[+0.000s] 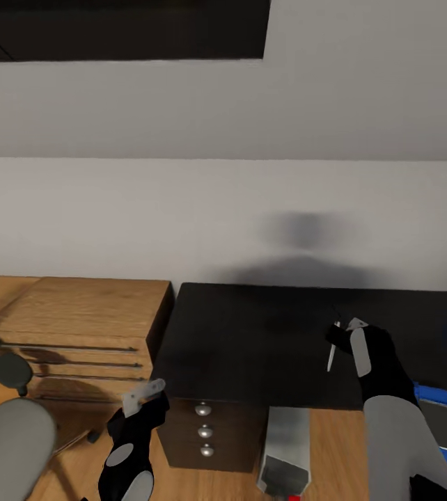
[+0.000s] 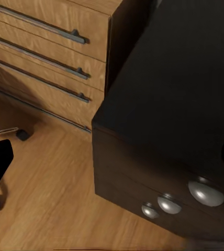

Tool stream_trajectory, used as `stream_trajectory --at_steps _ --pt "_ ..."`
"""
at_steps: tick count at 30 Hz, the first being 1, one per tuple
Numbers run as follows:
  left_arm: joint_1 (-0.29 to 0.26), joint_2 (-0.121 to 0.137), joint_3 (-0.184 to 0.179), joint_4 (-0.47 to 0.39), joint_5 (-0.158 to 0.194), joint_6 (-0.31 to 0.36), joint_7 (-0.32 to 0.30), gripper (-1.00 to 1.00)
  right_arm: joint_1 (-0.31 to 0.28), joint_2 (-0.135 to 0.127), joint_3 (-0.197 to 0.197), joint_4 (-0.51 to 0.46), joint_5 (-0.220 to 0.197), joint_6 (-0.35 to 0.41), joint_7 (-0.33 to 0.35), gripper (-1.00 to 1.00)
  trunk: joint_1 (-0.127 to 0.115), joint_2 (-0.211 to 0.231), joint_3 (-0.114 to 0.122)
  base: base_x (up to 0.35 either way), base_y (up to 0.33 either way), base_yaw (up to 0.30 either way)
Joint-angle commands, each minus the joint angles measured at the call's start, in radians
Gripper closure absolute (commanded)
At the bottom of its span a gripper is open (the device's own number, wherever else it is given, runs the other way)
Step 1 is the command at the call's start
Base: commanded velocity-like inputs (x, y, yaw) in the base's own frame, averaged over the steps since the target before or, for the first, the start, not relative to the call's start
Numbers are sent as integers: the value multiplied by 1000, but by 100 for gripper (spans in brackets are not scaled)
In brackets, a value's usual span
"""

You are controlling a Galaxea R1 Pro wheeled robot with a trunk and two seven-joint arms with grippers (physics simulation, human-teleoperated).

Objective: In the bedroom, organize the workspace by keeping the computer under the desk, ensuring the monitor is on the desk, placing the keyboard on the desk next to the monitor, placing the mouse on the desk next to the keyboard, moving the folder from the swivel chair onto the desk next to the mouse, stacking the notebook on top of the folder with the pen on top of the notebook, and positioning the swivel chair next to the desk.

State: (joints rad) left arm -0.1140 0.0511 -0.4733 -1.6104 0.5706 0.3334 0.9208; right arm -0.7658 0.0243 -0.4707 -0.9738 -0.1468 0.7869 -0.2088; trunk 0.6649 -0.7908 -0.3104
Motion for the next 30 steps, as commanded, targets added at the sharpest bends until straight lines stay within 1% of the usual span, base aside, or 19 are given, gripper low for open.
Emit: stream_trajectory --at_steps 1,5,9,30 --pt "-1 1 -2 -2 4 5 7 -100 -1 1 -4 -1 -14 2 -5 100 0 -1 -1 -287 0 -274" --pt "-1 1 -2 -2 4 6 7 -100 -1 -1 -5 -2 -14 2 -6 100 0 -1 -1 -191 0 -274" --pt "-1 1 -2 -2 4 6 7 -100 -1 -1 -5 -2 -13 2 -6 100 0 -1 -1 -59 0 -274" --pt "-1 1 -2 -3 3 4 9 -100 -1 -2 -1 5 -6 -7 -6 100 0 -1 -1 -5 0 -292"
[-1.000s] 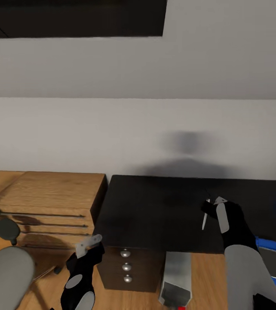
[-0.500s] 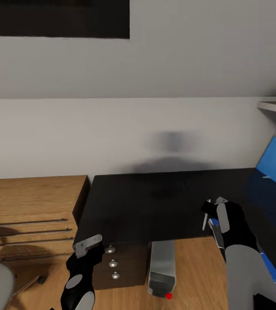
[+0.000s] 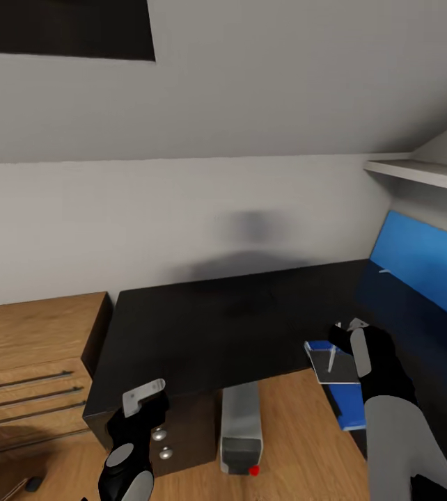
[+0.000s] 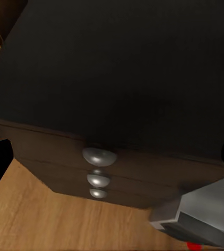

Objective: In the bedroom, organize the workspace by keeping the computer under the desk, ensuring the monitor is on the desk, placing the keyboard on the desk next to the monitor, placing the mouse on the desk next to the keyboard, moving the folder from the swivel chair onto the desk next to the mouse, stacking the notebook on top of the folder with the pen on top of the notebook, and positioning the swivel chair next to the desk.

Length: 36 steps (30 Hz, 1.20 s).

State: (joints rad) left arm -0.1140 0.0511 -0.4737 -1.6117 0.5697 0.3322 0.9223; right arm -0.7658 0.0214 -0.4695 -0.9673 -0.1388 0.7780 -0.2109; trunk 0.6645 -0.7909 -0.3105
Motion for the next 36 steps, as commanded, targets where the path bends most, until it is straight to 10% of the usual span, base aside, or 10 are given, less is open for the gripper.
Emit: stream_trajectory --at_steps 1,15,21,36 --pt "-1 1 -2 -2 4 5 7 -100 -1 1 -2 -1 -13 2 -4 100 0 -1 -1 0 0 -297" --pt "-1 -27 -49 -7 2 -5 10 -100 -3 30 -8 -24 -12 36 -9 100 0 -1 -1 0 0 -52" --pt "-1 -42 -77 -7 1 -4 12 -100 2 0 -9 -20 -17 32 -1 100 0 -1 -1 0 0 0" --pt "-1 -45 -84 -7 1 -5 12 -100 4 -12 -8 -19 -13 26 -1 100 58 -106 -48 0 0 0"
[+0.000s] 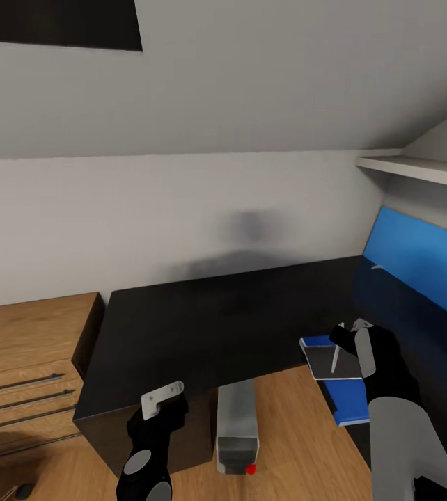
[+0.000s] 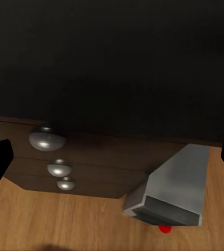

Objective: In the bedroom, organize the workspace by keeping the computer under the desk, ensuring the monitor is on the desk, placing the keyboard on the desk next to the monitor, placing the mouse on the desk next to the keyboard, moving the folder from the swivel chair onto the desk next to the mouse, stacking the notebook on top of the folder with the pen on top of the notebook, and positioning the swivel chair next to the desk.

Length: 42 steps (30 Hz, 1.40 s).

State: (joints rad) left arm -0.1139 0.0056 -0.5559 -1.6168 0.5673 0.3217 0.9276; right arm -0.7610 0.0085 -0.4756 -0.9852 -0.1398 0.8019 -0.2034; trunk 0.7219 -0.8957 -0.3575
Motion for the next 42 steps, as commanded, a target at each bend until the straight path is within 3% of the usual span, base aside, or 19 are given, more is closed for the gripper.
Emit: stream_trajectory --at_steps 1,9,42 --pt "-1 1 -1 -2 3 6 7 -100 -1 1 -2 -1 -11 2 -9 100 4 -8 -5 0 0 0" --pt "-1 1 -1 -2 3 6 7 -100 0 -1 -1 0 -1 -18 -10 100 35 -64 -30 0 0 0" --pt "-1 0 -2 -2 3 6 7 -100 0 -11 -1 39 127 -50 -21 100 161 -295 -133 0 0 0"
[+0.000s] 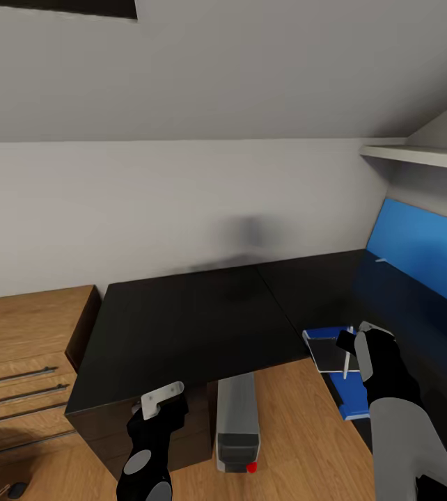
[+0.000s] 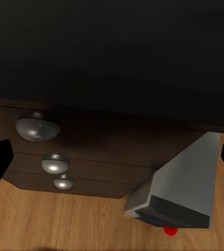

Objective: In the bedroom, organize the workspace by keeping the computer under the desk, ensuring the monitor is on the desk, placing the keyboard on the desk next to the monitor, placing the mouse on the desk next to the keyboard, moving the folder from the swivel chair onto the desk next to the mouse, stacking the notebook on top of the folder with the pen on top of the notebook, and positioning the swivel chair next to the desk.

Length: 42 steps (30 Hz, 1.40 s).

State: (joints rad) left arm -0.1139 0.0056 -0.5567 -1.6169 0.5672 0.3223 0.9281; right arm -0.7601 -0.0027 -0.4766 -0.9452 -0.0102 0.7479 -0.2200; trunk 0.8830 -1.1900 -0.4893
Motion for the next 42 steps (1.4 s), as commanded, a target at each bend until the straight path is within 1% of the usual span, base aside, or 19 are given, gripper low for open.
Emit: stream_trajectory --at_steps 1,7,14,36,37,42 --pt "-1 1 -2 -1 3 6 7 -100 -1 -1 0 2 0 4 -4 100 4 -8 -4 0 0 0" --pt "-1 1 -2 -1 3 5 7 -100 -1 -6 0 11 11 2 -6 100 27 -50 -23 0 0 0" --pt "-1 1 -5 -1 4 6 6 -100 -1 -6 0 12 12 -15 -44 100 27 -50 -23 0 0 0" --pt "-1 2 -8 -1 5 6 6 -100 -1 -5 7 13 12 -24 -68 100 27 -50 -23 0 0 0" --pt "-1 2 -8 -1 5 6 6 -100 -1 -5 7 13 12 -24 -68 -100 27 -50 -23 0 0 0" --pt "-1 2 -8 -1 5 6 6 -100 -1 -5 7 13 12 -24 -68 -100 27 -50 -23 0 0 0"
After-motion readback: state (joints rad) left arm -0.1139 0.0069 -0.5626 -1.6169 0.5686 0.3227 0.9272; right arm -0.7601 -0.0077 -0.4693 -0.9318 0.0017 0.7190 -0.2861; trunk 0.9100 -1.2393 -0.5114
